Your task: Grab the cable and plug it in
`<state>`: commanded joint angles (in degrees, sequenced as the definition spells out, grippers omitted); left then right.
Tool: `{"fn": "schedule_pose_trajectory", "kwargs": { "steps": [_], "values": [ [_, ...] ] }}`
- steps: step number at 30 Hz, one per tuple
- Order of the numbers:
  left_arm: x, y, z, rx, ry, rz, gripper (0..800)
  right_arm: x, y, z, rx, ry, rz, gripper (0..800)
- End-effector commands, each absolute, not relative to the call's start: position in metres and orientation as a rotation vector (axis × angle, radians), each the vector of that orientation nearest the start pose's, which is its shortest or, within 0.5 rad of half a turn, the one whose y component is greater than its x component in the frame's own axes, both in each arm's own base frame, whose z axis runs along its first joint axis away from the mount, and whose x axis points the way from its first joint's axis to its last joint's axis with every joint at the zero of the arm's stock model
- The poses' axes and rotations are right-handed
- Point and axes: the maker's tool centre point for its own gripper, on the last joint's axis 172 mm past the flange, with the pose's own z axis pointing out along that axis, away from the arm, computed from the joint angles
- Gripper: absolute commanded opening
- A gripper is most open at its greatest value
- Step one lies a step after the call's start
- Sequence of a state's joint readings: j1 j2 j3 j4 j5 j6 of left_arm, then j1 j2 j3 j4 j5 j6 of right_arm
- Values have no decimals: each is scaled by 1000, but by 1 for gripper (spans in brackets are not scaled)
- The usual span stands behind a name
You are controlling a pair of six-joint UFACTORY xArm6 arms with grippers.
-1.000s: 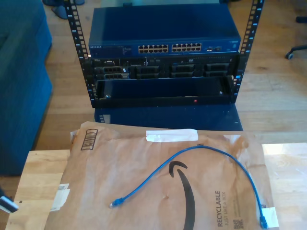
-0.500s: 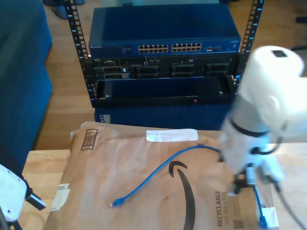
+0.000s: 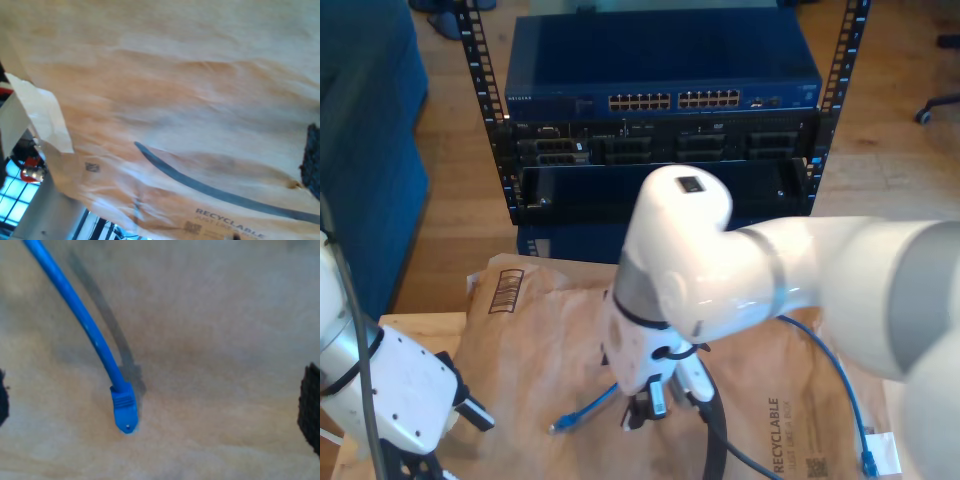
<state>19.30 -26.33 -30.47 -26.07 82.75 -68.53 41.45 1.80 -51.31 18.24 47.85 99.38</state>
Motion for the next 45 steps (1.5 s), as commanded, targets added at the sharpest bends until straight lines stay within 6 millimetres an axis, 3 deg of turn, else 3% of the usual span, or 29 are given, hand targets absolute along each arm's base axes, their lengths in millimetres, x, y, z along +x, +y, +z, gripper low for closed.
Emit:
{"fn": "schedule_pose_trajectory", "kwargs": {
  "steps": [6, 10, 18, 24, 26, 29, 30, 33, 35, 41, 45],
  "values": [
    [252, -44, 171, 1871, 2133, -815, 800, 313, 342, 106, -2496, 1745, 333, 713],
    [256, -51, 176, 1877, 2147, -809, 800, 320, 345, 92, -2490, 1737, 310, 711],
    [256, -51, 178, 1871, 2153, -810, 800, 326, 350, 82, -2483, 1729, 286, 651],
    [256, -52, 181, 1864, 2160, -807, 800, 324, 349, 79, -2481, 1741, 287, 425],
    [256, -52, 181, 1860, 2165, -808, 800, 324, 347, 79, -2478, 1745, 287, 315],
    [256, -52, 181, 1858, 2167, -808, 800, 329, 355, 83, -2447, 1719, 252, 41],
    [257, -52, 182, 1857, 2165, -805, 800, 329, 356, 83, -2439, 1714, 245, 23],
    [261, -51, 185, 1843, 2179, -798, 800, 329, 356, 90, -2399, 1753, 251, 2],
    [269, -54, 195, 1811, 2176, -792, 800, 333, 355, 109, -2343, 1796, 254, 2],
    [293, -98, 261, 1681, 2006, -926, 799, 324, 327, 158, -2256, 1909, 326, 2],
    [289, -114, 277, 1650, 1945, -1026, 797, 317, 314, 205, -2065, 2015, 538, 2]
  ]
}}
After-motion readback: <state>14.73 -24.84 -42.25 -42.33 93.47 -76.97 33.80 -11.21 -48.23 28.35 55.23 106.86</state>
